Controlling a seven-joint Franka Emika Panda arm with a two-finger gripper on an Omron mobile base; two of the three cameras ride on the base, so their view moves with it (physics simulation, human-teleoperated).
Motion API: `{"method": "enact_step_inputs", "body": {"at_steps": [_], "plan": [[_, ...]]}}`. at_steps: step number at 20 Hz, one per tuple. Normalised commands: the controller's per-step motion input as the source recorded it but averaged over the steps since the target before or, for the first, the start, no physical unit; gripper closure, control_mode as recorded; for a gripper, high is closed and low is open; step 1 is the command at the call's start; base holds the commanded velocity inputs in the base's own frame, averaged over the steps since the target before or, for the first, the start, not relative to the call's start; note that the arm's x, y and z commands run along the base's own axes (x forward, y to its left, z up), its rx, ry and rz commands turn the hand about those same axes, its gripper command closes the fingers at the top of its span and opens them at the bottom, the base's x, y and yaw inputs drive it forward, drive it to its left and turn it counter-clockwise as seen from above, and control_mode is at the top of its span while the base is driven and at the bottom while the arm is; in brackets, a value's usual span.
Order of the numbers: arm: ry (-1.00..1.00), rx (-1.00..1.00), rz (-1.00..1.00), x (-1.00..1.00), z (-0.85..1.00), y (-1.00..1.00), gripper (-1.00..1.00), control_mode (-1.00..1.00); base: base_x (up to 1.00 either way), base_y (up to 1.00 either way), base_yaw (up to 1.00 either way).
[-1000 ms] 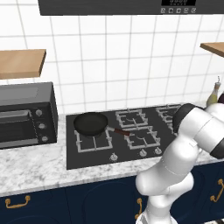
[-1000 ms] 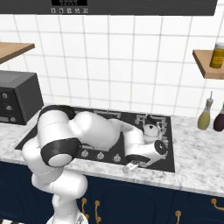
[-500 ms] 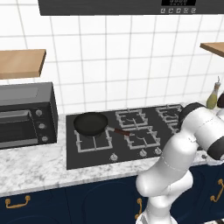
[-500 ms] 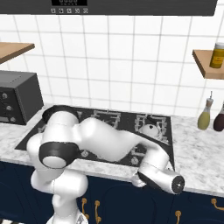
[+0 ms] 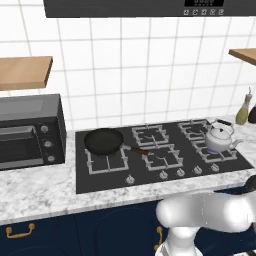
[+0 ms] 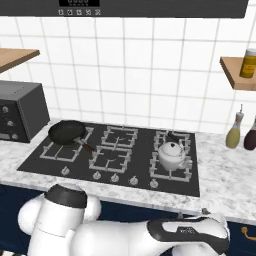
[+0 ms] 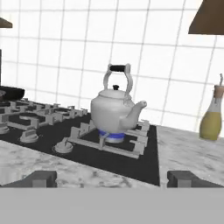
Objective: Pick the kettle from the counter and place it on a stove burner. Then turn the burner on.
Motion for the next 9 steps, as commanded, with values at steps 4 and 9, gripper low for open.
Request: {"method": "enact_step_inputs", "body": {"at_steps": [4,9], "plan": [[-0.49,0.03,-0.12,-0.63,1.0,0.34,-1.0,-1.0,0.0,0.0,0.0],[-0.41,-0.03,0.02,-0.31,0.99,0.98,-1.0,-1.0,0.0,0.0,0.0]]}}
